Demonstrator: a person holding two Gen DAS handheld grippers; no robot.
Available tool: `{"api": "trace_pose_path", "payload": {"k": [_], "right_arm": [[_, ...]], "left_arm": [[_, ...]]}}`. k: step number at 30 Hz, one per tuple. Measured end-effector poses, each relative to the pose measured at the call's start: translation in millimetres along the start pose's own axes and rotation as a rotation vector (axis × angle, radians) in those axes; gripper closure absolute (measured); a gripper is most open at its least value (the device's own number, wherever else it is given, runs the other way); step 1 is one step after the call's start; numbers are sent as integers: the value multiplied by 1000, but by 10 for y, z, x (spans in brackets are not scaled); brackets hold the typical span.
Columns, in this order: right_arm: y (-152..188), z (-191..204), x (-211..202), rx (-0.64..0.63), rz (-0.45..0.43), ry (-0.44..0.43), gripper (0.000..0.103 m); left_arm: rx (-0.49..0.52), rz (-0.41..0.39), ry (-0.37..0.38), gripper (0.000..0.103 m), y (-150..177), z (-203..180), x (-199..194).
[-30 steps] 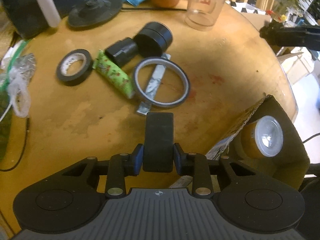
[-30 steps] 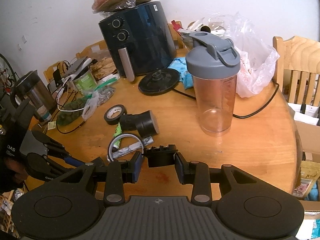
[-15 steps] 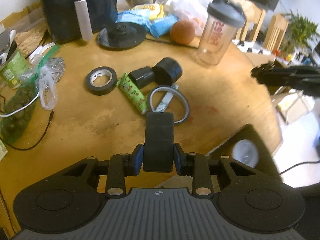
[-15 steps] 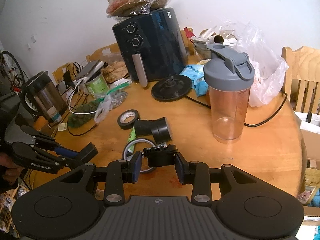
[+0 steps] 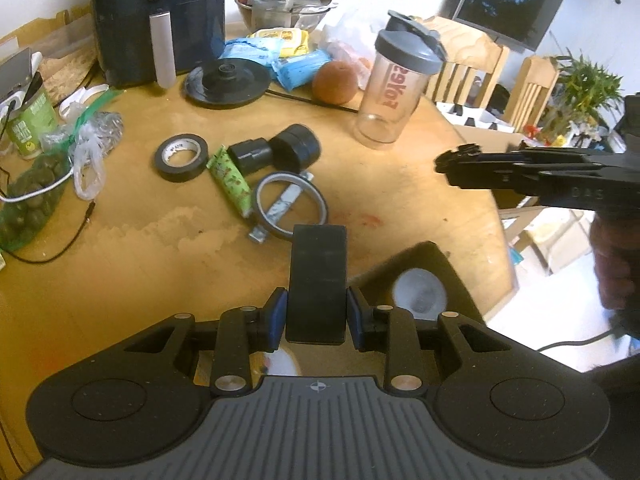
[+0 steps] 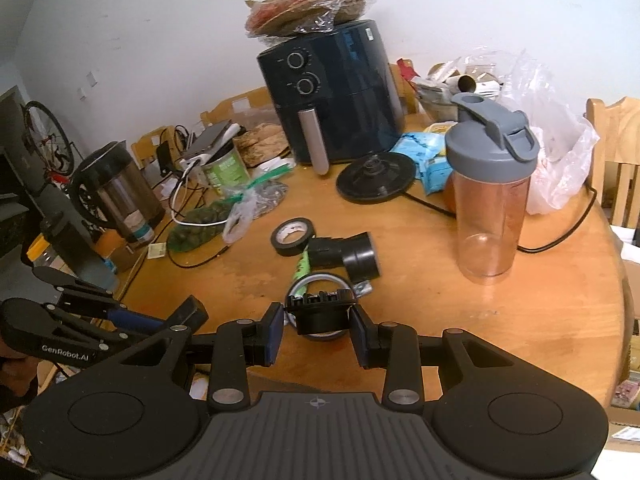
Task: Organize objects
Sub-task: 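Lower the black block into the cardboard box and open the left tool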
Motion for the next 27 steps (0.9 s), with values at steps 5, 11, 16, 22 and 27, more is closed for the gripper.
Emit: {"api": "trace_pose_path", "payload": {"k": [5, 11, 16, 22, 27], "right_arm": [[46, 56, -42, -4, 3, -11, 65], [111, 96, -91, -9, 10, -14, 65], [185, 139, -112, -14, 21, -14, 65], [262, 195, -140, -16, 29, -14, 65], [313, 264, -150, -20, 34, -14, 65]], "left_arm": [[-12, 3, 30, 72, 141, -99, -9], [-26, 21, 61, 72, 356, -197, 20], [-39, 41, 74, 72, 521, -229, 50], [-50, 60, 86, 72, 684, -243, 54], [-45, 67, 79, 72, 778, -235, 41]]}}
Point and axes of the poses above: each gripper's, at about its wrist camera, not at the fingertips, and x roughly the way its jaws point, z to its left, y to its underside, the point moved 9 cm from there along x, roughly the way its jaws point, and after that the axes turned 12 degrees about y, right-handed, at the moved point
